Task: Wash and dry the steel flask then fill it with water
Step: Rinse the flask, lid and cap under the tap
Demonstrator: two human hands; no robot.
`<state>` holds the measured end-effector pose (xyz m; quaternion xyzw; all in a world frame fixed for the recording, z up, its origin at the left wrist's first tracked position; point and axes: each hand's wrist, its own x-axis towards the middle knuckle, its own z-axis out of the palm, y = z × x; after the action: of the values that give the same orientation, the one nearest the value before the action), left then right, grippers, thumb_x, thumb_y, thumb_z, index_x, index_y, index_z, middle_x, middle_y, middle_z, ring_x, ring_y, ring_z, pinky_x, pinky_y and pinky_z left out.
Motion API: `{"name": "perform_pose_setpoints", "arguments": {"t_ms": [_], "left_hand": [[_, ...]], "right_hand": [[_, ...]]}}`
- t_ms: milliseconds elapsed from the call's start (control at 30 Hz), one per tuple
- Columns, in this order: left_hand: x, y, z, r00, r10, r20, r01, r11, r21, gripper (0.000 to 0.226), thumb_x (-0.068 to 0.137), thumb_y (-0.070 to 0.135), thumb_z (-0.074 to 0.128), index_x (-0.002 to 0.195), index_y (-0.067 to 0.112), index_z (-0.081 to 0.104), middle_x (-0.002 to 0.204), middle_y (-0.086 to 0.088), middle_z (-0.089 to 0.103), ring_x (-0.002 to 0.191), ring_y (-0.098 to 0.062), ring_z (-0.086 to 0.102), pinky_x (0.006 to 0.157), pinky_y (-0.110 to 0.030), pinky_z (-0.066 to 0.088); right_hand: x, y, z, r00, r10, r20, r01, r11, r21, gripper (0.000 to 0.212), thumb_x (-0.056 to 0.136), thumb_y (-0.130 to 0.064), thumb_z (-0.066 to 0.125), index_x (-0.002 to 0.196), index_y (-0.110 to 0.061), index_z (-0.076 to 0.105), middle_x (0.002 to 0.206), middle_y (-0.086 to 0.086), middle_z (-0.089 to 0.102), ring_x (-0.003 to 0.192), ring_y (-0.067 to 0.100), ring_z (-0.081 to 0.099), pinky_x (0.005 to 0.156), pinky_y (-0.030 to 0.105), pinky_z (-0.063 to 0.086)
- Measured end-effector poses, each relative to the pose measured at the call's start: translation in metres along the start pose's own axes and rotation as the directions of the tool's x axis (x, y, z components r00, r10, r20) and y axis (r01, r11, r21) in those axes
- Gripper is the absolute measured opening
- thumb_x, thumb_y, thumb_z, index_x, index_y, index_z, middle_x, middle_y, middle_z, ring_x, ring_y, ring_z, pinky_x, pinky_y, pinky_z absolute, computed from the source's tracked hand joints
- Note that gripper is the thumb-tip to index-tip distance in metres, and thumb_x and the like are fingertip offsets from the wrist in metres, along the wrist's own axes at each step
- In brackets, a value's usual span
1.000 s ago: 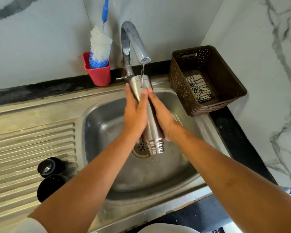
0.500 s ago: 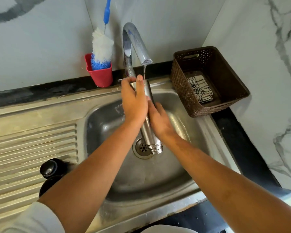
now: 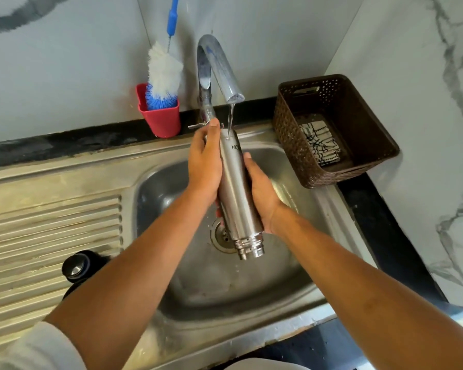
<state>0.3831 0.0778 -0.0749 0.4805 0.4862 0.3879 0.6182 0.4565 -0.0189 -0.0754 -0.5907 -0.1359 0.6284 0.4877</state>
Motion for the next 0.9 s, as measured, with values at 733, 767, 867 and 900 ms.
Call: {"name": "perform_pose_setpoints", "arguments": {"t_ms": [733, 767, 867, 900], "left_hand": [[0.005, -0.007, -0.002, 0.992, 0.111, -0.057, -0.093, 0.964, 0.248, 0.044, 0.106, 0.054, 0.043, 0.134, 0.023, 0.058, 0.125, 0.002, 0.066, 0.11, -0.005, 0.063, 0.107, -0.033, 0.051], [-0.001, -0.009, -0.002, 0.979, 0.205, 0.0, -0.194, 0.929, 0.314, 0.047, 0.108, 0.05, 0.038, 0.148, 0.027, 0.05, 0.145, -0.001, 0.056, 0.125, 0.001, 0.053, 0.112, -0.019, 0.042], [-0.042, -0.027, -0.004, 0.892, 0.341, 0.296, -0.446, 0.766, 0.463, 0.052, 0.113, 0.045, 0.029, 0.163, 0.041, 0.02, 0.176, 0.0, 0.005, 0.158, -0.006, 0.003, 0.127, -0.017, 0.011], [-0.059, -0.034, -0.008, 0.85, 0.34, 0.402, -0.513, 0.704, 0.491, 0.055, 0.112, 0.049, 0.026, 0.165, 0.037, 0.017, 0.176, 0.004, -0.002, 0.16, -0.012, -0.009, 0.131, -0.031, 0.003]], "right_hand": [[-0.001, 0.009, 0.007, 0.998, -0.066, 0.019, 0.069, 0.979, -0.194, 0.065, 0.096, -0.066, 0.058, 0.13, -0.011, 0.066, 0.112, 0.018, 0.076, 0.097, 0.03, 0.072, 0.098, 0.051, 0.059], [0.0, 0.007, 0.009, 0.998, -0.066, -0.001, 0.065, 0.983, -0.17, 0.063, 0.099, -0.065, 0.053, 0.129, -0.011, 0.067, 0.111, 0.021, 0.075, 0.093, 0.028, 0.073, 0.093, 0.047, 0.061], [0.007, -0.004, 0.006, 0.998, -0.057, -0.028, 0.058, 0.998, 0.026, 0.066, 0.105, -0.066, 0.034, 0.137, -0.017, 0.066, 0.111, 0.012, 0.078, 0.097, 0.022, 0.076, 0.089, 0.036, 0.061], [0.011, -0.009, 0.002, 0.998, -0.04, -0.049, 0.042, 0.997, 0.059, 0.068, 0.105, -0.067, 0.031, 0.135, -0.017, 0.066, 0.114, 0.009, 0.078, 0.1, 0.021, 0.076, 0.091, 0.034, 0.06]]}}
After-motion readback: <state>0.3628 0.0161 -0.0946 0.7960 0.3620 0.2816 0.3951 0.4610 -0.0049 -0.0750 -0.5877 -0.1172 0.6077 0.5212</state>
